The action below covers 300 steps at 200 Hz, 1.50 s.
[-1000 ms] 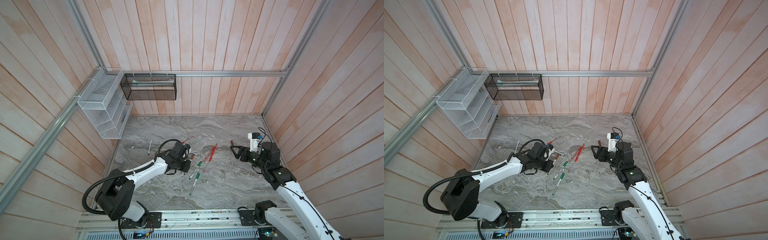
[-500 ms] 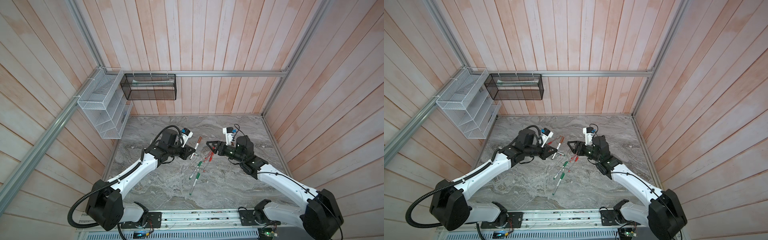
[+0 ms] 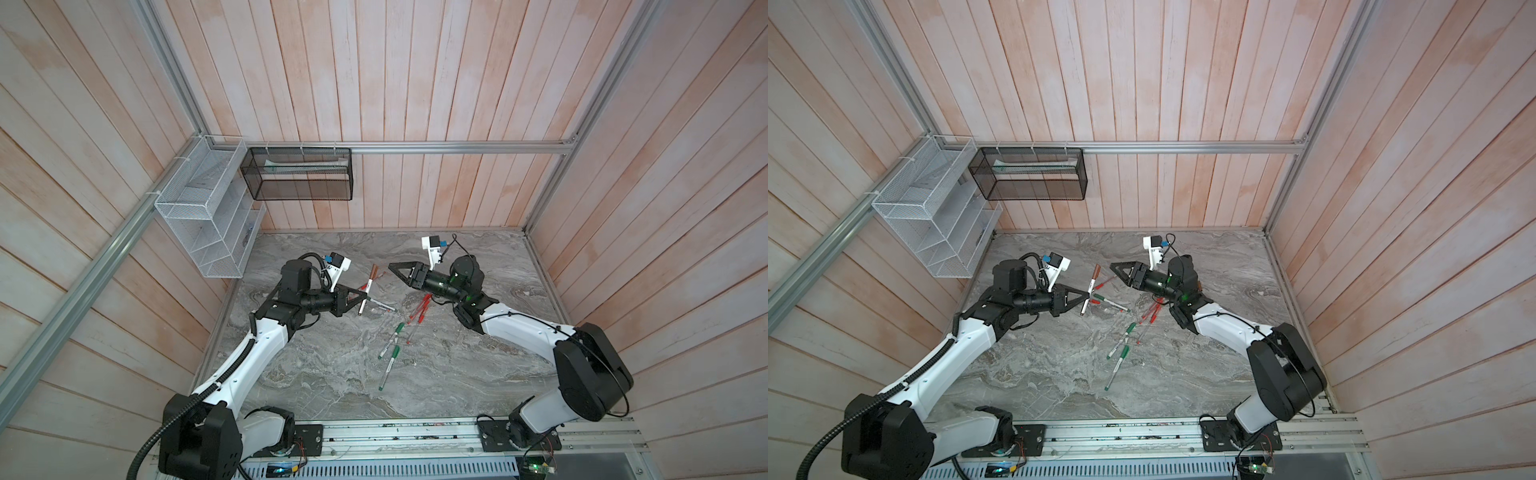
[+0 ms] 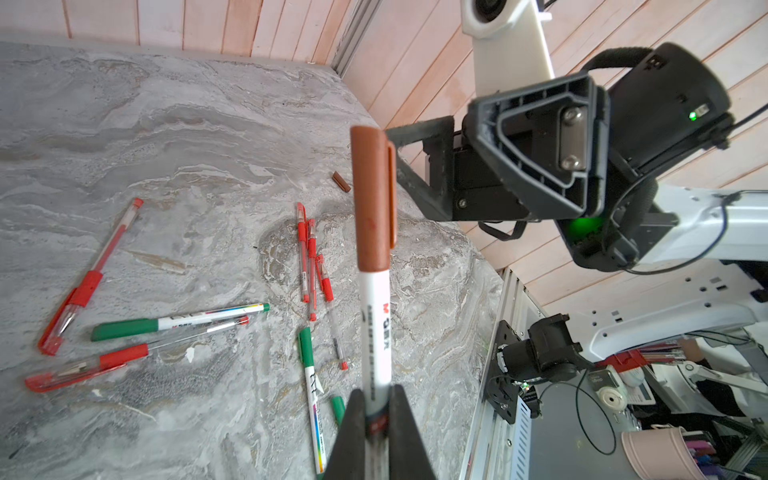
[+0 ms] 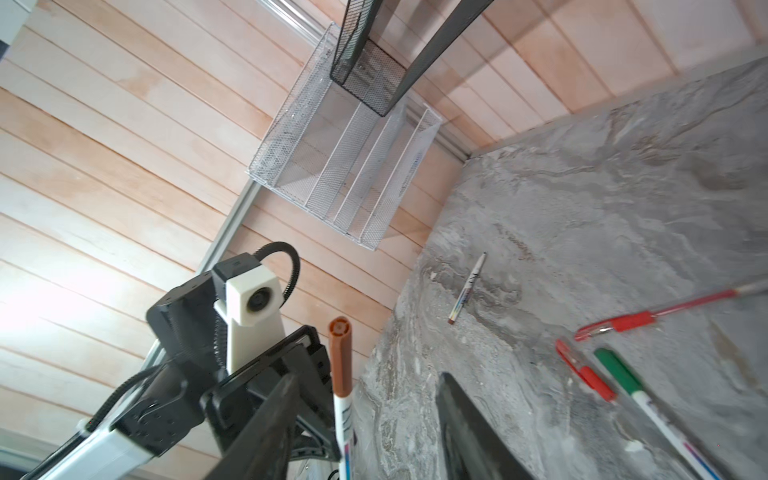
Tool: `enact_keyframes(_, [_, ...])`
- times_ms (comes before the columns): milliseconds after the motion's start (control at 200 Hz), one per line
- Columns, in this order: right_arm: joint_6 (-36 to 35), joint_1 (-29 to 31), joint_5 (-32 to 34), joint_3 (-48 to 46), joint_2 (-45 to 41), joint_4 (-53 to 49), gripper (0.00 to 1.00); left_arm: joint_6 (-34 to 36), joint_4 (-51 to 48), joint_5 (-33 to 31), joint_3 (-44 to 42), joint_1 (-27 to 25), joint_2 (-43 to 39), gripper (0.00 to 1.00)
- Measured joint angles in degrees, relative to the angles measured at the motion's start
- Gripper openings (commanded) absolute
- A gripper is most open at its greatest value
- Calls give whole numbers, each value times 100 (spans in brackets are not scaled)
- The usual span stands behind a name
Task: Open the pen caps
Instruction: 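Close the right gripper on the marker's brown cap, then pull the brown cap off with the right gripper away from the left gripper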
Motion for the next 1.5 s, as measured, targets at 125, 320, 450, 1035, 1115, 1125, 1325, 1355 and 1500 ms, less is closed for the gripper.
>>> enact_keyframes(125, [249,109,-245,267,356,345,44,4,50,70,0,31,0,0])
enact_keyframes(320, [376,262,-393,529,579,599,42,2,94,136,2,31,2,0])
enact_keyframes(450, [363,352,-402,699,697,562,43,2,107,133,33,31,35,0])
enact_keyframes(1035, [179,560,-267,789,796,166,16,4,133,131,103,26,57,0])
enact_keyframes(1115, [131,549,-227,789,796,96,8,2,136,131,103,22,55,0])
enact_keyframes(1125, [105,544,-232,789,796,94,7,2,131,129,103,22,55,0])
enact_keyframes(1325, [76,518,-232,791,800,42,0,42,151,81,103,31,55,34])
enact_keyframes(1355, [79,518,-232,796,800,48,0,33,136,66,103,31,55,34])
enact_keyframes(1500, [107,518,-254,839,815,114,0,20,151,26,103,31,55,34])
